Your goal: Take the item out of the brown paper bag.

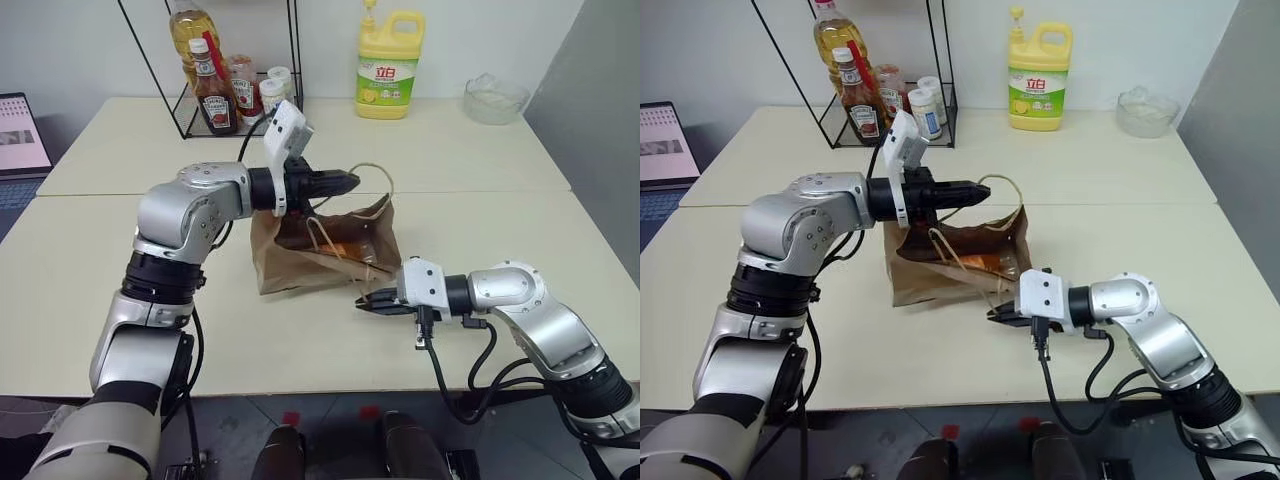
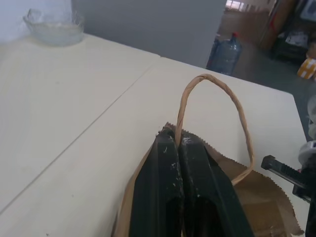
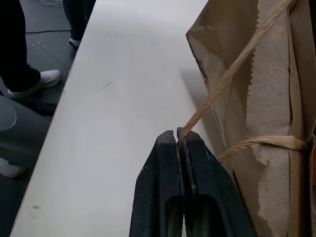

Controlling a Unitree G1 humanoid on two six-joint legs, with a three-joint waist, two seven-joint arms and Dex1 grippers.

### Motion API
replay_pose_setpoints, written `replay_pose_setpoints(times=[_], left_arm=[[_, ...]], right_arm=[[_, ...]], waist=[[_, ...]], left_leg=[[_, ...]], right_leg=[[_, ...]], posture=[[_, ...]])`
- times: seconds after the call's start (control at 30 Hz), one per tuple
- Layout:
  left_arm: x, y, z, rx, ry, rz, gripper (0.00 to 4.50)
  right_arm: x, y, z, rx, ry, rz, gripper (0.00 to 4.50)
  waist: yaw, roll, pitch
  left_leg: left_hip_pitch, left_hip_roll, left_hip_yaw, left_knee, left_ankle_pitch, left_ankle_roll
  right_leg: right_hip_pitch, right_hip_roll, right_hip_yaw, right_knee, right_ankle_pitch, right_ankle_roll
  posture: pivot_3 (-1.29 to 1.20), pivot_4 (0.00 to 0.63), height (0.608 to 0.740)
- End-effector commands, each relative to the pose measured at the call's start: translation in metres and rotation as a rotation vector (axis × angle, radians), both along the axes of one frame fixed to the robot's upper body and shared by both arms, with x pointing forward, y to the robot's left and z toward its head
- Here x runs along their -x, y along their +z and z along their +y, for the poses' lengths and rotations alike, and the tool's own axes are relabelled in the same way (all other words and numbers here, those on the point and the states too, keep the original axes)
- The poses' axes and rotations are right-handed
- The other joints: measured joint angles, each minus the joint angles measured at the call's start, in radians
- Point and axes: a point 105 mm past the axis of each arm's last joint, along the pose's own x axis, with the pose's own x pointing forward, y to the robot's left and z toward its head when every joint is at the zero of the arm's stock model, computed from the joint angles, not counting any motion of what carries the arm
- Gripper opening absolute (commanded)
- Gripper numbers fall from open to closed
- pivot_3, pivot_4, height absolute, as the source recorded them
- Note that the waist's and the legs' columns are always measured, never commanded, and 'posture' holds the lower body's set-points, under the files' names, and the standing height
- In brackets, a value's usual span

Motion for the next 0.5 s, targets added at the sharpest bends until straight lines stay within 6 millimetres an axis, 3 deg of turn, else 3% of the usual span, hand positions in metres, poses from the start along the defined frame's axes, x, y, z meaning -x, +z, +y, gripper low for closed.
replay_pose_setpoints(times=[0.03, 0.3, 0.5], left_arm=[[0.014, 0.042, 0.009, 0.009, -0.011, -0.258, 0.00], [0.007, 0.029, 0.005, -0.101, 0.007, -0.441, 0.00], [-0.006, 0.035, 0.005, -0.107, 0.093, -0.589, 0.00]], right_arm=[[0.007, -0.041, -0.011, 0.101, -0.029, 0.178, 0.05], [0.008, -0.035, -0.007, 0.077, -0.024, 0.170, 0.05], [0.014, -0.034, -0.008, 0.084, 0.000, 0.186, 0.05]], waist=[[0.000, 0.000, 0.000], [0.001, 0.000, 0.000], [0.003, 0.000, 0.000]], left_leg=[[0.000, 0.000, 0.000, 0.000, 0.000, 0.000], [0.000, 0.000, 0.000, 0.000, 0.000, 0.000], [0.000, 0.000, 0.000, 0.000, 0.000, 0.000]], right_leg=[[0.000, 0.000, 0.000, 0.000, 0.000, 0.000], [0.000, 0.000, 0.000, 0.000, 0.000, 0.000], [0.000, 0.000, 0.000, 0.000, 0.000, 0.000]], posture=[[0.00, 0.150, 0.740], [0.00, 0.150, 0.740], [0.00, 0.150, 0.740]])
